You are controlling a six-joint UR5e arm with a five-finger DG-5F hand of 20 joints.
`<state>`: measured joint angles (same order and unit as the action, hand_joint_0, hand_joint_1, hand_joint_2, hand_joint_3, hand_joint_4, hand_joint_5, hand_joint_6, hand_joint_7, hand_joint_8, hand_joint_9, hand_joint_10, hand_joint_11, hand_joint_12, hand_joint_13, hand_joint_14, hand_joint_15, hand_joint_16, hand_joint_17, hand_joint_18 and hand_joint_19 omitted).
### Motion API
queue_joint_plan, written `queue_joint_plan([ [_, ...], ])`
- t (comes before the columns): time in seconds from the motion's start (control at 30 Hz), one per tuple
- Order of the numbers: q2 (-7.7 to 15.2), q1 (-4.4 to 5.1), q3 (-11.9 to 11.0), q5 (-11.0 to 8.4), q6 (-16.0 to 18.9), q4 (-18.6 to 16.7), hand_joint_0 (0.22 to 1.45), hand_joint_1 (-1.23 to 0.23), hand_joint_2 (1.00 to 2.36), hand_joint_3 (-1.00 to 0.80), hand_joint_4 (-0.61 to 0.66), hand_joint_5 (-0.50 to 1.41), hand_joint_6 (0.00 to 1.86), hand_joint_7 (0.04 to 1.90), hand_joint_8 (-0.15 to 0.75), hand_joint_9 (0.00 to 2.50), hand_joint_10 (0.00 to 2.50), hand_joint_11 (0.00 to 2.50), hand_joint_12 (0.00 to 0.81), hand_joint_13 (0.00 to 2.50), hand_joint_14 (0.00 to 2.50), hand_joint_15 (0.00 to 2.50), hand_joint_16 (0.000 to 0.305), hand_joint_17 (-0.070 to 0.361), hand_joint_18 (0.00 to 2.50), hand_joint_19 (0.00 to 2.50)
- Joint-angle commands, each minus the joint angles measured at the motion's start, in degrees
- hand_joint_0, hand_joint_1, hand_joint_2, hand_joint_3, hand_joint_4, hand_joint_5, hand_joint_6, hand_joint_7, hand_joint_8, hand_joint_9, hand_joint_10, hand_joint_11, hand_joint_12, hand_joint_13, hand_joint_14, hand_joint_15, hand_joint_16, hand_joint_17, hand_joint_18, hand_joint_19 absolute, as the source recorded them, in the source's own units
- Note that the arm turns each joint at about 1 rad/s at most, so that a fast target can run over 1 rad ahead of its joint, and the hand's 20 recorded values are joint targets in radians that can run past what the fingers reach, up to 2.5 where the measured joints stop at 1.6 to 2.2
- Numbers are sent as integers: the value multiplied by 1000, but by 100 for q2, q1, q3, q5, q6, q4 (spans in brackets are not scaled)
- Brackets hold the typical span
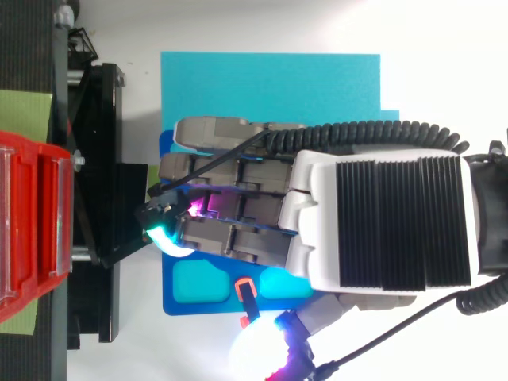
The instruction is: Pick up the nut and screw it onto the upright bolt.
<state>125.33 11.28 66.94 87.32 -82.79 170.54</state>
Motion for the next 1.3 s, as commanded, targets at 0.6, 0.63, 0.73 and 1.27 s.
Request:
queue_joint_plan([
  [0.6, 0, -302, -6, 426, 0, -12, 525, -170, 1000, -500, 235, -35, 504, 1239, 252, 800, 0, 0, 268, 401, 0, 0, 26, 57, 0, 0],
  [0.63, 0, -328, -6, 470, 0, -12, 526, -173, 1000, -500, 239, -35, 504, 1248, 252, 801, 0, 0, 268, 406, 0, 0, 25, 57, 0, 0],
  [0.73, 0, -363, -6, 567, 0, -12, 529, -189, 1000, -500, 232, -26, 504, 1309, 256, 832, 0, 0, 266, 440, 0, 0, 24, 54, 0, 0],
  [1.27, 0, -653, -6, 945, 0, -30, 540, -203, 1000, -500, 137, 48, 552, 1449, 230, 1230, 0, 0, 179, 805, 0, 0, 13, 29, 394, 0],
])
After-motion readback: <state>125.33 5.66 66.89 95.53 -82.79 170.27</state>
